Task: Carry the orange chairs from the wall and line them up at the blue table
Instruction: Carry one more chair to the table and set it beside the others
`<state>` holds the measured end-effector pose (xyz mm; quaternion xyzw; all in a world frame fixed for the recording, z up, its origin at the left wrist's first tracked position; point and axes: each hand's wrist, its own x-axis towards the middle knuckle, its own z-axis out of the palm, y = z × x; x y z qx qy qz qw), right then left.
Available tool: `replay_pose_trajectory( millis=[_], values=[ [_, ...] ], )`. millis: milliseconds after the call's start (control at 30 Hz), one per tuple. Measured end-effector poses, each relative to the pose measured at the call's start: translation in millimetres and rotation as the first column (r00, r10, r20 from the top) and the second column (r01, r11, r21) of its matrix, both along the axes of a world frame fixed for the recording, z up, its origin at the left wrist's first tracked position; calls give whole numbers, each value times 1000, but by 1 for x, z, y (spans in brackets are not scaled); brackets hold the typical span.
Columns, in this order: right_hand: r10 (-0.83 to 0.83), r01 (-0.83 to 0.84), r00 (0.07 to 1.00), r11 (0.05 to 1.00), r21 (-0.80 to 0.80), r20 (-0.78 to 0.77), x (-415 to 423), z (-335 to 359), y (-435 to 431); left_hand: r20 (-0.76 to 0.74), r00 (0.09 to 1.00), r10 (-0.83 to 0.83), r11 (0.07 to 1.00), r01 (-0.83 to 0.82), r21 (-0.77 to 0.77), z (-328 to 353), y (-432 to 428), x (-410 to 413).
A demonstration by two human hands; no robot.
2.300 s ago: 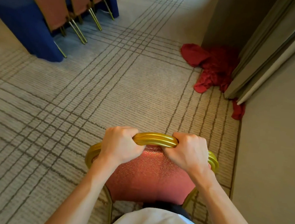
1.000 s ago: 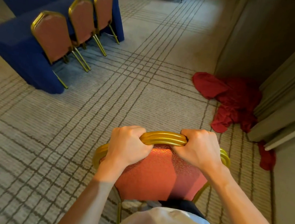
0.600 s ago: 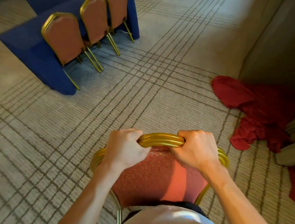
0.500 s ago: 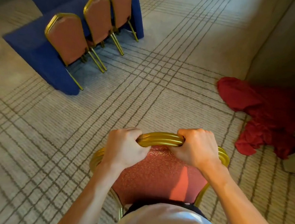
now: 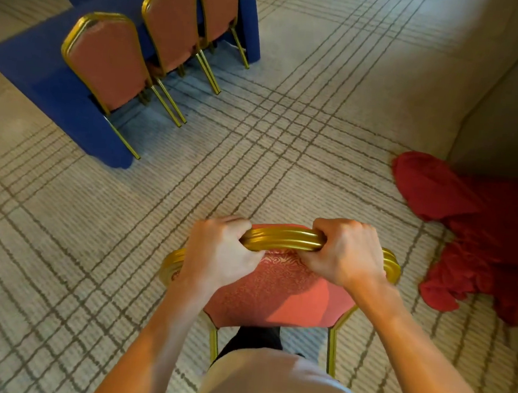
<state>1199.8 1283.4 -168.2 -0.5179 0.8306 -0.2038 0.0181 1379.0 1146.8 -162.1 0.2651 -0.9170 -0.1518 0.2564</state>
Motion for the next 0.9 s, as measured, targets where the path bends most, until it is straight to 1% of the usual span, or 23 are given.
replay_pose_trajectory(
  millis=[133, 167, 367, 500, 633, 733, 900],
  values=[
    [-34, 37, 998, 997, 66, -50, -50, 8, -74, -13, 1000, -4, 1000, 4, 29, -3, -76, -52],
    [-46, 49, 998, 996, 80, -42, -60, 12, -86, -19, 1000, -7, 1000, 7, 29, -2, -90, -63],
    [-70, 76, 994, 995, 59, -88, -112, 29, -148, -61, 996, -70, 997, 72, 28, 7, -160, -122],
    [-127, 138, 985, 987, 84, -119, -154, 40, -181, -57, 992, -114, 993, 116, 20, 17, -202, -170],
    [-182, 193, 979, 973, 125, -90, -197, 36, -206, -26, 990, -139, 990, 140, 13, 14, -234, -221],
    [-214, 218, 976, 965, 148, -38, -243, 29, -234, -1, 990, -140, 990, 140, 9, 7, -260, -268],
    [-180, 166, 982, 966, 198, 52, -325, 24, -288, 47, 993, -109, 994, 109, 11, 4, -307, -347]
  ],
)
